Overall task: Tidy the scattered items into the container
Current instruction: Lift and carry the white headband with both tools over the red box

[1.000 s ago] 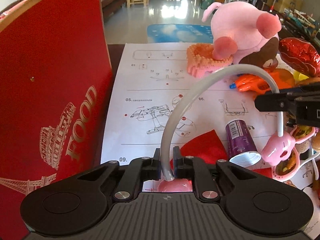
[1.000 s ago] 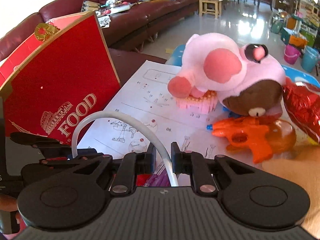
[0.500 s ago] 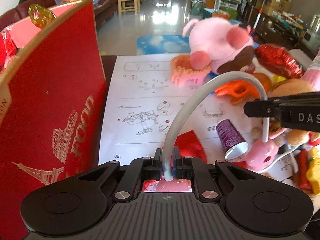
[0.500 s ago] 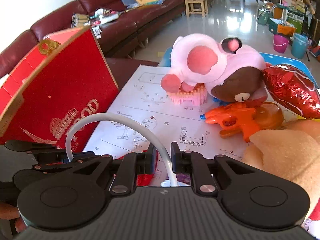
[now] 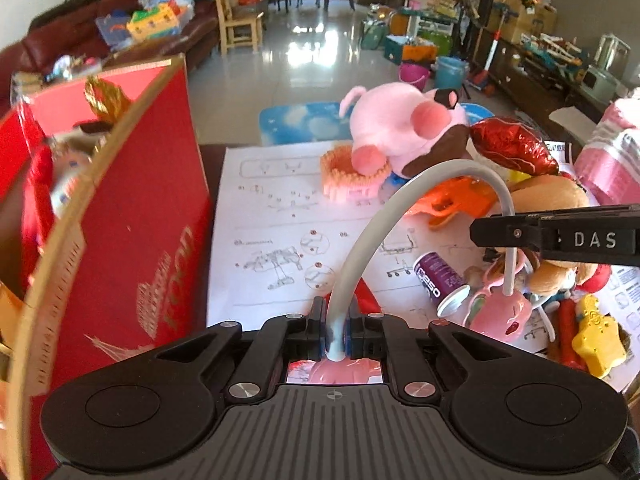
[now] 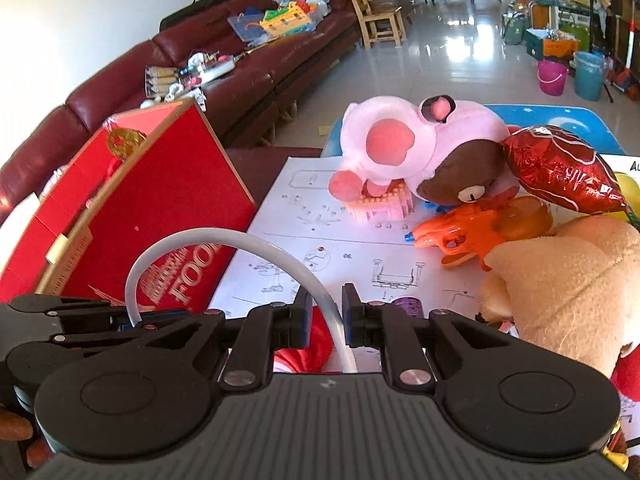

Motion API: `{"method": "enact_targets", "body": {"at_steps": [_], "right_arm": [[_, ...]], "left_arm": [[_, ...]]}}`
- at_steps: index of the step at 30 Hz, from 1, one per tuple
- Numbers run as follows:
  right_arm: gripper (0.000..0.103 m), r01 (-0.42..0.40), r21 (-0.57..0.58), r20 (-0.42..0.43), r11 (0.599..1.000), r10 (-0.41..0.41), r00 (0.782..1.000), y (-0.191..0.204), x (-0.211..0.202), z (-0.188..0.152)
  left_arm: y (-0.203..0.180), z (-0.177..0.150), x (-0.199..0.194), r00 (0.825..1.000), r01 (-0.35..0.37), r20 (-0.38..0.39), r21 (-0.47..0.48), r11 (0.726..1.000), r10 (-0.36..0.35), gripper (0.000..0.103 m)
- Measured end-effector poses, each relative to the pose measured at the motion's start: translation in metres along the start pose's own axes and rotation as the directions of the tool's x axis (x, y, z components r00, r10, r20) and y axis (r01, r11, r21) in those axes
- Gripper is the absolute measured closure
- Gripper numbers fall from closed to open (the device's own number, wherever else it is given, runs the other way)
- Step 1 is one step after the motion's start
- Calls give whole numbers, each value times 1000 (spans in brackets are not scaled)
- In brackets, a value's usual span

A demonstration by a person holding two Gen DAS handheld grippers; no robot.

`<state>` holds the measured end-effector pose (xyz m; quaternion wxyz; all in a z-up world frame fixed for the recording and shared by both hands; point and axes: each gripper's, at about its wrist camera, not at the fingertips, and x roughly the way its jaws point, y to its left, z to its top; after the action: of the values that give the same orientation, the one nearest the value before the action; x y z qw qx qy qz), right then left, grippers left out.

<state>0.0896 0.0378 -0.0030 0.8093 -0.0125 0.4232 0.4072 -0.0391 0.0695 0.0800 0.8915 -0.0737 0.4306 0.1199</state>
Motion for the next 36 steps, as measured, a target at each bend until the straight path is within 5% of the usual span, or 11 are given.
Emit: {"method": "enact_targets", "body": {"at_steps": [13, 22, 27, 36], "right_arm": [[85, -47, 23, 65, 999, 45, 997, 4, -29, 18], [85, -100, -67, 102, 993, 107, 989, 47, -38, 35], [85, -168, -155, 125, 974, 188, 974, 96, -42, 52], [86, -320, -313, 95, 894, 365, 926, 208, -38, 66]], "left_arm": [[-2, 25, -34, 998, 11, 61, 18, 1000, -12, 99], [26, 29, -77, 985, -112, 133, 13, 994, 110, 99], [56, 34, -122, 959, -213, 193, 12, 977, 207, 99], [136, 25, -202, 875, -395, 263, -95, 914, 406, 96]]}}
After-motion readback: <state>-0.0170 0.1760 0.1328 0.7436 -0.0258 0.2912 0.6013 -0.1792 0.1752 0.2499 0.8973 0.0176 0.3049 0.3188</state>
